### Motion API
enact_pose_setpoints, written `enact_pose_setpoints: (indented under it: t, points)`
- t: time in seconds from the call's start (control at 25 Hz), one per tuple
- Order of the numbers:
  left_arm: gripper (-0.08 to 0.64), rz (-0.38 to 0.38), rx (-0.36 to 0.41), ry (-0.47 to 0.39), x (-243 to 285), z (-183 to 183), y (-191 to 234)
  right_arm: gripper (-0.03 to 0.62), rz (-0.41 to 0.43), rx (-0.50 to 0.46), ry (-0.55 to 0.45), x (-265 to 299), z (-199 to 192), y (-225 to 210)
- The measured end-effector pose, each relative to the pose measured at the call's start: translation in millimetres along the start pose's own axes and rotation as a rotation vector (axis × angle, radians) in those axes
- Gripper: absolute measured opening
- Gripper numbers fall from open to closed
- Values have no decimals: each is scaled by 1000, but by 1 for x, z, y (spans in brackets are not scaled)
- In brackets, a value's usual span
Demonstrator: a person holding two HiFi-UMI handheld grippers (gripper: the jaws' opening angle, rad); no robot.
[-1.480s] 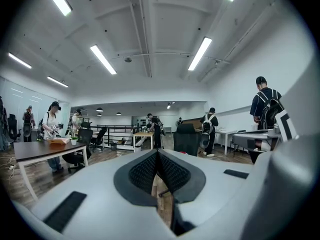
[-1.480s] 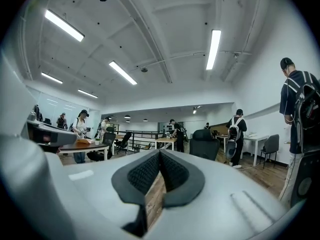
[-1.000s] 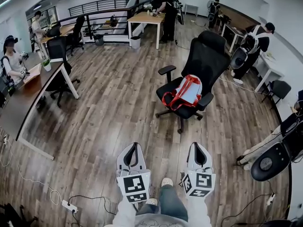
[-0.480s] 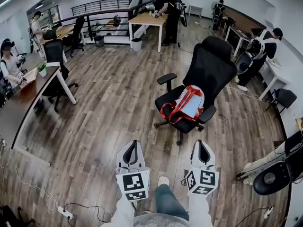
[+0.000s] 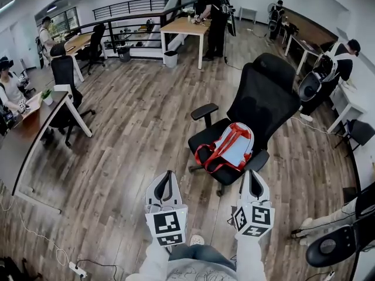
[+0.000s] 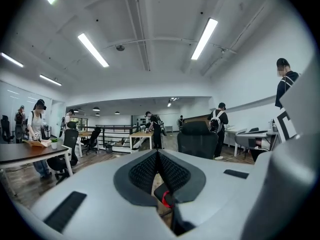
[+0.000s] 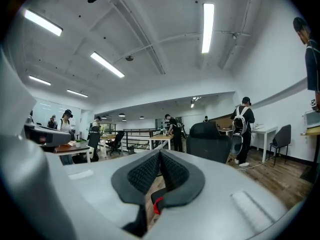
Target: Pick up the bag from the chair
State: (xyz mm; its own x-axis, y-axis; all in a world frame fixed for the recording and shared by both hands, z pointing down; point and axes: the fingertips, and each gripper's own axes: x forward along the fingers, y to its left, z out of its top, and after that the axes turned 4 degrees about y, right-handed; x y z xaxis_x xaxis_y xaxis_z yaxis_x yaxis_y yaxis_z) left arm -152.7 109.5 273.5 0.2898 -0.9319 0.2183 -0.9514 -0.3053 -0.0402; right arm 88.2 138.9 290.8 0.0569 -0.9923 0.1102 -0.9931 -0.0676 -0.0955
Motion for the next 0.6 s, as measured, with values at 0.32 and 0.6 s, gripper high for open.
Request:
enact_pose_setpoints:
  t: [0.32, 0.6]
  points:
    - [6, -22, 10, 35, 75, 0, -15, 12, -18, 18, 27, 62, -9, -33]
    - [6, -38, -10, 46, 159, 4, -7, 12, -62, 15, 42, 134, -13, -58]
